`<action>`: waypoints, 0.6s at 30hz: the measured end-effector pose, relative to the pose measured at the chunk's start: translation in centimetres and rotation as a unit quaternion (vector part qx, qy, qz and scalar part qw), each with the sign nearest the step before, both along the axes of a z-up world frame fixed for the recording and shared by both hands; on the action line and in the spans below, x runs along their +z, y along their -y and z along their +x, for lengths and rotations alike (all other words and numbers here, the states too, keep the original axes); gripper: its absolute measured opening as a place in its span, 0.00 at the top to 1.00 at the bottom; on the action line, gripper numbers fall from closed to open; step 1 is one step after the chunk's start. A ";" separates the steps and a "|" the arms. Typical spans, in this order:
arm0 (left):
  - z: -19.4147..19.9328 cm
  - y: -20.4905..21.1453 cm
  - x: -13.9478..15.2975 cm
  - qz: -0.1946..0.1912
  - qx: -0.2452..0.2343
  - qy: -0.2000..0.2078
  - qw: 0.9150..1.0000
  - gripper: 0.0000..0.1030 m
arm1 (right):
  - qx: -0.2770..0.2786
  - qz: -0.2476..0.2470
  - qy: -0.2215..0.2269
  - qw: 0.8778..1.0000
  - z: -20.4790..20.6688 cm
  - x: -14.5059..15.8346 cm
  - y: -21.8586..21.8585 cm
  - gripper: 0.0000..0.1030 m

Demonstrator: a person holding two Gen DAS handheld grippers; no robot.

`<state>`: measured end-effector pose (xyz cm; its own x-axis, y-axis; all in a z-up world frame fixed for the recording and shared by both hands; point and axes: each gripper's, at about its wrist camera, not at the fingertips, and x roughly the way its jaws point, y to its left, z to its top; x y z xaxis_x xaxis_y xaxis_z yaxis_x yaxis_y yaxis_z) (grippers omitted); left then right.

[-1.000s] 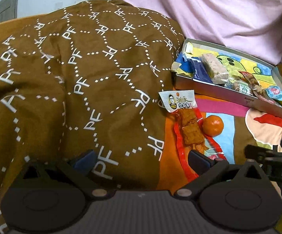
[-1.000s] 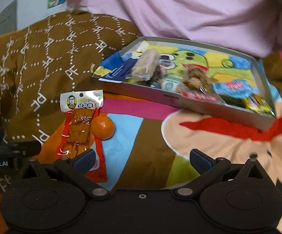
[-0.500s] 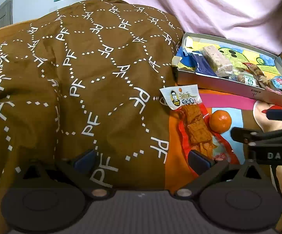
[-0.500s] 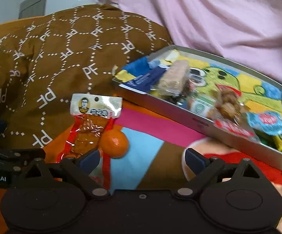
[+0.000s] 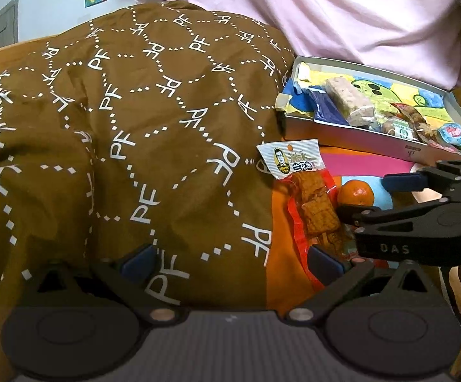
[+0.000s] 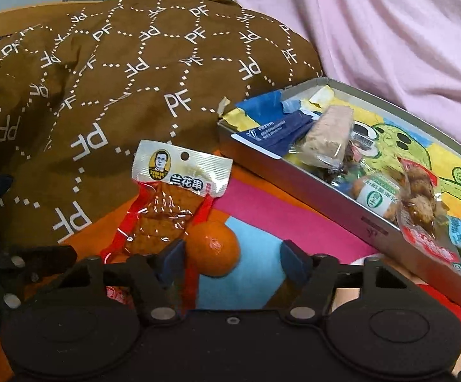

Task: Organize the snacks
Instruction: 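Grasp the mandarin orange with the right gripper, then grasp the red spicy snack packet with the left gripper while the right holds the orange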

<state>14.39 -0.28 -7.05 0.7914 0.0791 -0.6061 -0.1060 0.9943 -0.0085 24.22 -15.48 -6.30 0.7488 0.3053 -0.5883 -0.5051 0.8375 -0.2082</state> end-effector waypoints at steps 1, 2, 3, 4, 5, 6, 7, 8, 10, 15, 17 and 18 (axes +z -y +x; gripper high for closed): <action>0.1 0.1 0.0 0.005 0.000 -0.001 1.000 0.00 | 0.002 0.003 -0.002 1.000 0.0 0.0 0.1 0.43; 0.1 0.3 0.0 0.011 -0.001 -0.003 1.000 0.00 | 0.003 0.005 -0.002 1.000 0.0 0.0 0.1 0.48; 0.1 0.5 -0.1 0.018 -0.002 -0.003 1.000 0.00 | 0.004 0.006 -0.003 1.000 0.0 0.0 0.2 0.55; 0.1 0.7 -0.1 0.023 -0.003 -0.004 1.000 0.00 | 0.005 0.007 -0.005 1.000 0.0 0.0 0.3 0.60; 0.1 0.8 -0.1 0.026 -0.004 -0.003 1.000 0.00 | 0.004 0.008 -0.006 1.000 0.0 0.0 0.5 0.64; 0.2 0.9 -0.2 0.029 -0.003 -0.004 1.000 0.00 | 0.002 0.010 -0.006 1.000 -0.1 -0.1 0.7 0.64; 0.2 0.9 -0.2 0.031 -0.003 -0.005 1.000 0.00 | 0.001 0.014 -0.007 1.000 -0.3 -0.1 0.9 0.64; 0.2 1.0 -0.2 0.034 -0.002 -0.005 0.999 0.00 | -0.002 0.017 -0.008 1.000 -0.5 -0.1 1.1 0.65; 0.3 1.3 -0.3 0.043 -0.001 -0.007 0.999 0.00 | -0.006 0.021 -0.011 1.000 -0.8 -0.2 1.7 0.65; 0.4 2.4 -0.1 0.065 -0.005 -0.002 0.998 0.00 | -0.024 0.028 -0.025 0.999 -1.9 -0.2 3.7 0.65; 0.4 2.9 0.1 0.072 -0.009 0.002 0.997 0.00 | -0.033 0.032 -0.031 0.998 -2.4 -0.1 4.6 0.65; 0.5 3.1 0.1 0.074 -0.011 0.004 0.997 0.00 | -0.039 0.036 -0.036 0.998 -2.6 0.1 5.2 0.65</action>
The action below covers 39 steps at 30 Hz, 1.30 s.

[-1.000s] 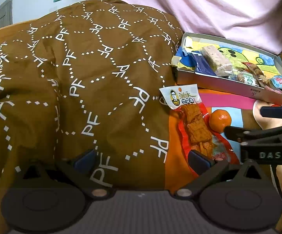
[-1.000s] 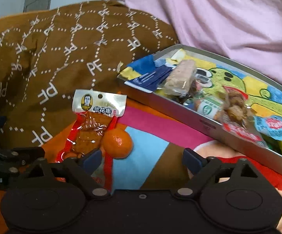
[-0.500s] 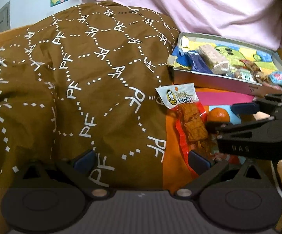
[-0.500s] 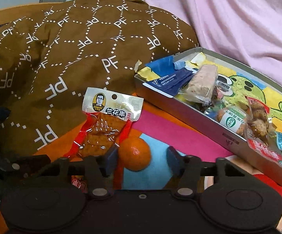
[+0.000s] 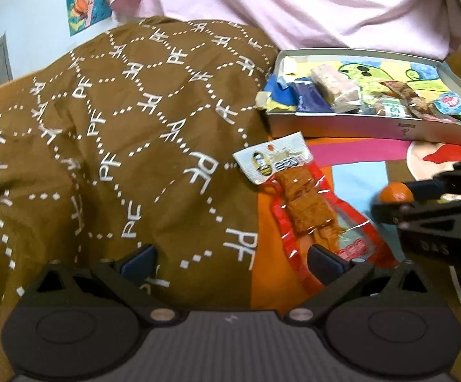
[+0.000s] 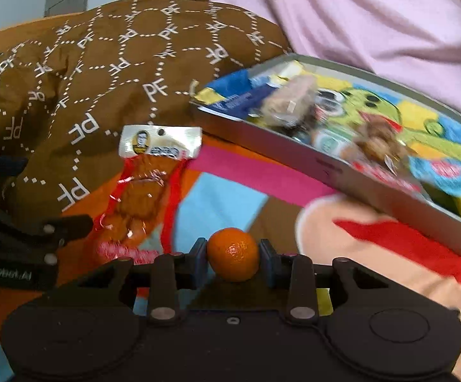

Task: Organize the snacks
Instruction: 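Grasp the red spicy snack packet with the left gripper while the right holds the orange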

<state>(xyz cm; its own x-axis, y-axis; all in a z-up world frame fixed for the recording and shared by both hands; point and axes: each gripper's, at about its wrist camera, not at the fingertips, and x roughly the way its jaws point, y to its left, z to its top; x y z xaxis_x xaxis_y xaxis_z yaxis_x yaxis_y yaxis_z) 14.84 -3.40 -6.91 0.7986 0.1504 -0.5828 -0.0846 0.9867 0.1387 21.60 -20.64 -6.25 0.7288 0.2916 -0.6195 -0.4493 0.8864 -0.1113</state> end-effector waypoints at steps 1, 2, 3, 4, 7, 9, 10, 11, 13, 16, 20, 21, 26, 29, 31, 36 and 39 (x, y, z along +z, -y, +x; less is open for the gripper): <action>0.0 0.2 0.1 0.003 -0.003 0.002 1.000 0.00 | -0.005 0.004 -0.004 1.000 -0.3 0.1 0.6 0.65; 0.0 0.5 0.2 0.005 -0.006 0.005 1.000 0.00 | -0.008 0.006 -0.006 1.000 -0.6 0.1 1.1 0.65; 0.1 0.8 0.2 0.009 -0.010 0.007 1.000 0.00 | -0.012 0.007 -0.007 1.000 -0.9 0.2 1.5 0.65; 0.1 1.1 0.3 0.014 -0.014 0.008 1.000 0.00 | -0.017 0.010 -0.010 1.000 -1.2 0.2 2.0 0.65; 0.1 2.0 0.7 0.021 -0.029 0.015 0.999 0.00 | -0.047 0.030 -0.034 0.998 -1.7 0.5 3.5 0.65; 0.1 2.7 1.0 0.020 -0.048 0.016 0.999 0.00 | -0.071 0.044 -0.062 0.995 -2.0 0.4 4.3 0.65; 0.2 3.2 1.1 0.020 -0.058 0.016 0.998 0.00 | -0.082 0.051 -0.068 0.993 -2.2 0.3 4.6 0.65; 0.3 3.8 1.1 0.020 -0.068 0.015 0.997 0.00 | -0.090 0.057 -0.075 0.992 -2.5 0.3 4.9 0.65; 0.8 4.6 1.1 0.017 -0.078 0.009 0.997 0.00 | -0.100 0.067 -0.082 0.989 -3.0 0.5 5.3 0.65; 1.9 5.2 1.1 0.005 -0.075 -0.007 0.997 0.00 | -0.114 0.071 -0.084 0.987 -3.8 0.9 6.0 0.65; 3.6 5.2 0.9 -0.029 -0.065 -0.037 0.997 0.00 | -0.120 0.077 -0.086 0.986 -3.6 1.0 6.5 0.65; 4.1 5.2 0.7 -0.036 -0.059 -0.046 0.997 0.00 | -0.119 0.078 -0.086 0.986 -3.5 1.0 6.5 0.65; 6.1 5.7 0.1 -0.059 -0.015 -0.073 0.996 0.00 | -0.108 0.085 -0.087 0.987 -3.0 0.7 6.4 0.65; 7.1 6.0 -0.3 -0.048 0.008 -0.082 0.995 0.00 | -0.103 0.089 -0.085 0.987 -2.9 0.6 6.3 0.65; 7.6 6.0 -0.6 -0.043 0.017 -0.086 0.995 0.00 | -0.101 0.089 -0.084 0.987 -2.9 0.5 6.3 0.65; 8.4 5.6 -1.2 -0.047 0.033 -0.093 0.994 0.00 | -0.097 0.091 -0.081 0.988 -2.6 0.4 6.1 0.65; 8.4 5.5 -1.3 -0.048 0.033 -0.089 0.994 0.00 | -0.096 0.091 -0.079 0.988 -2.5 0.4 6.0 0.65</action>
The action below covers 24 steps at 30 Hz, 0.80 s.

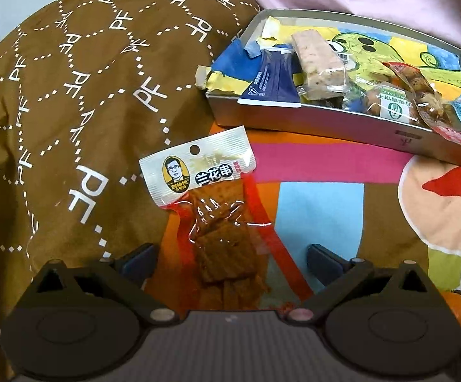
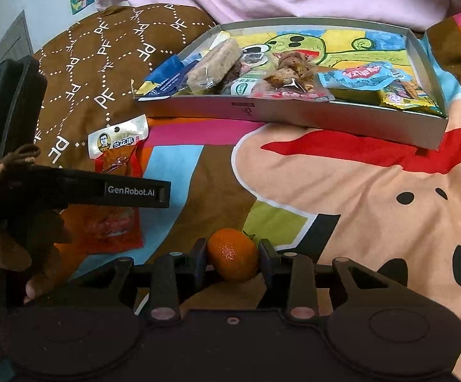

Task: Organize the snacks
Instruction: 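Grasp the red spicy snack packet with the left gripper while the right holds the orange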

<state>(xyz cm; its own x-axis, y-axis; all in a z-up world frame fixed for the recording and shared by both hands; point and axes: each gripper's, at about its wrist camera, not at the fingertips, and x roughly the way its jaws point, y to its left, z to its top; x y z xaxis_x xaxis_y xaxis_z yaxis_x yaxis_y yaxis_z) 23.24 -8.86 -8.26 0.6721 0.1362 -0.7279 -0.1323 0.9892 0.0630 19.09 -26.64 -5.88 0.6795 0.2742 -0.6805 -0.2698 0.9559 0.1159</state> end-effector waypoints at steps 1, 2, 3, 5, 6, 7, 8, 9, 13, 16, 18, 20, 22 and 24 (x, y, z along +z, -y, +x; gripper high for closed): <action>0.1 0.0 -0.1 0.002 -0.002 0.000 1.000 0.00 | -0.001 0.001 0.002 1.000 0.0 0.0 0.0 0.65; 0.2 0.0 -0.1 0.003 -0.003 0.001 1.000 0.00 | -0.002 0.001 0.003 1.000 0.0 0.1 0.0 0.65; 0.2 0.0 -0.1 0.003 -0.005 0.002 1.000 0.00 | -0.003 0.001 0.005 1.000 0.0 0.1 0.0 0.65; 0.2 -0.2 -0.1 0.000 -0.008 0.005 1.000 0.00 | -0.004 0.001 0.005 1.000 0.0 0.1 0.1 0.65; 0.0 -0.2 -0.1 -0.002 -0.009 0.006 1.000 0.00 | -0.005 0.001 0.004 1.000 0.1 0.0 0.1 0.65; 0.0 -0.3 -0.1 -0.004 -0.010 0.006 1.000 0.00 | -0.005 0.001 0.005 1.000 0.1 0.0 0.1 0.65; 0.0 -0.3 -0.1 -0.004 -0.012 0.006 1.000 0.00 | -0.006 0.001 0.005 1.000 0.1 0.0 0.1 0.65; -0.2 -0.3 -0.1 -0.005 -0.013 0.007 1.000 0.00 | -0.005 0.000 0.005 1.000 0.1 0.0 0.0 0.65; -0.6 -0.6 -0.1 -0.013 -0.020 0.009 1.000 0.01 | -0.004 -0.001 0.008 1.000 0.1 -0.1 -0.1 0.65; -0.9 -0.7 -0.2 -0.013 -0.031 0.014 0.999 0.01 | -0.002 -0.001 0.010 1.000 0.1 -0.2 -0.1 0.65; -1.1 -0.8 -0.2 -0.013 -0.035 0.018 0.999 0.04 | -0.001 -0.001 0.011 1.000 0.2 -0.3 -0.2 0.65; -1.4 -1.0 -0.2 -0.023 -0.042 0.023 0.999 0.08 | 0.000 -0.002 0.012 1.000 0.2 -0.3 -0.2 0.65; -1.5 -1.1 -0.2 -0.030 -0.043 0.027 0.998 0.13 | 0.000 -0.002 0.012 1.000 0.3 -0.4 -0.2 0.65; -1.5 -1.1 -0.1 -0.034 -0.044 0.028 0.998 0.19 | 0.000 -0.002 0.013 1.000 0.3 -0.4 -0.2 0.65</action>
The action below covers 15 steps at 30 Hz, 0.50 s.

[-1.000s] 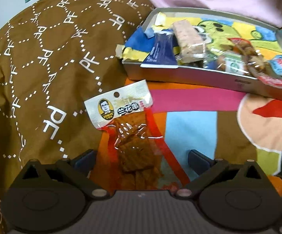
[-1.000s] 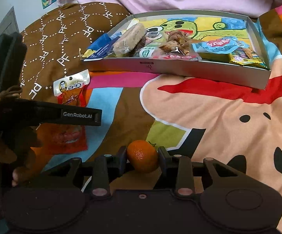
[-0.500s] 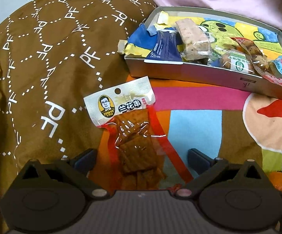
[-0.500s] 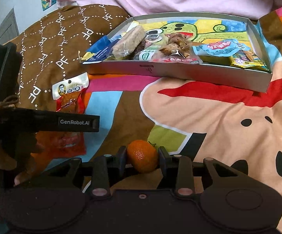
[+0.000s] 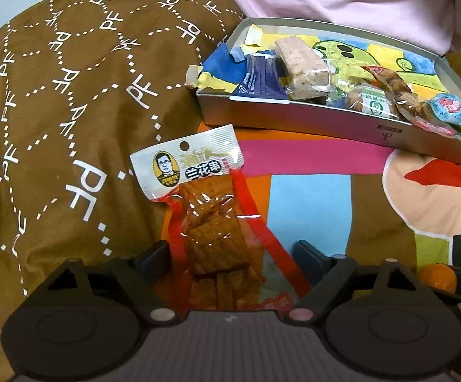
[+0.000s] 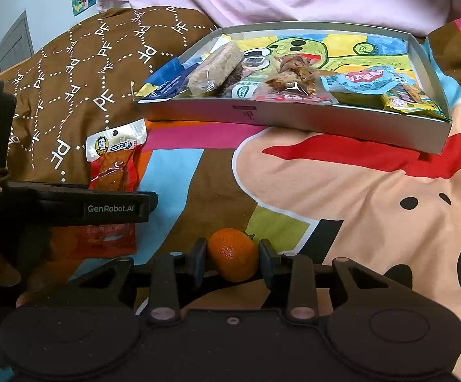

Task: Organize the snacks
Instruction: 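Grasp the red spicy snack packet with the left gripper while the right holds the orange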

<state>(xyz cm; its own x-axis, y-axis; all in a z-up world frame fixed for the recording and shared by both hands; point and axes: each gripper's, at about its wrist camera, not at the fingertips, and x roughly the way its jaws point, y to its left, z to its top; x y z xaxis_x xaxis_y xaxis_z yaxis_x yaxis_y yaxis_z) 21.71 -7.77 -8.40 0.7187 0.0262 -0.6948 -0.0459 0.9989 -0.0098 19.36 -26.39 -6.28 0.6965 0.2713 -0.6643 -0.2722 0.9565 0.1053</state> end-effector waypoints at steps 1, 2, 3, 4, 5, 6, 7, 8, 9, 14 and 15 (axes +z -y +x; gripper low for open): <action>0.0 0.0 0.0 -0.001 0.001 0.000 1.000 0.20 | 0.000 0.000 0.000 1.000 0.0 0.0 0.0 0.65; 0.0 0.0 0.1 -0.003 0.003 0.000 1.000 0.21 | 0.000 0.000 0.000 1.000 0.0 0.0 0.0 0.65; 0.0 -0.1 0.1 -0.006 0.005 0.000 1.000 0.23 | 0.000 -0.001 0.000 1.000 0.0 0.0 0.0 0.65; 0.0 -0.2 0.2 -0.011 0.007 0.001 1.000 0.24 | 0.000 -0.001 0.000 1.000 0.0 0.0 0.0 0.65; -0.1 -0.3 0.2 -0.015 0.010 0.002 1.000 0.25 | 0.000 -0.001 0.001 1.000 0.0 0.0 0.0 0.65; -0.1 -0.4 0.3 -0.019 0.012 0.003 1.000 0.27 | 0.000 -0.002 0.001 1.000 0.0 0.0 -0.1 0.65; -0.1 -0.5 0.4 -0.022 0.014 0.003 1.000 0.28 | 0.000 -0.003 0.002 1.000 0.0 0.0 -0.1 0.65; -0.2 -0.6 0.4 -0.026 0.015 0.004 1.000 0.30 | 0.001 -0.003 0.002 1.000 -0.1 0.0 -0.1 0.65; -0.2 -0.7 0.4 -0.029 0.017 0.004 0.999 0.32 | 0.000 -0.004 0.002 1.000 -0.1 0.0 -0.1 0.65; -0.8 -1.1 0.7 -0.037 0.020 0.008 0.999 0.42 | 0.000 -0.006 0.004 1.000 -0.2 0.0 -0.2 0.65; -1.0 -1.1 0.8 -0.038 0.019 0.010 0.999 0.47 | 0.000 -0.007 0.004 1.000 -0.2 0.0 -0.2 0.65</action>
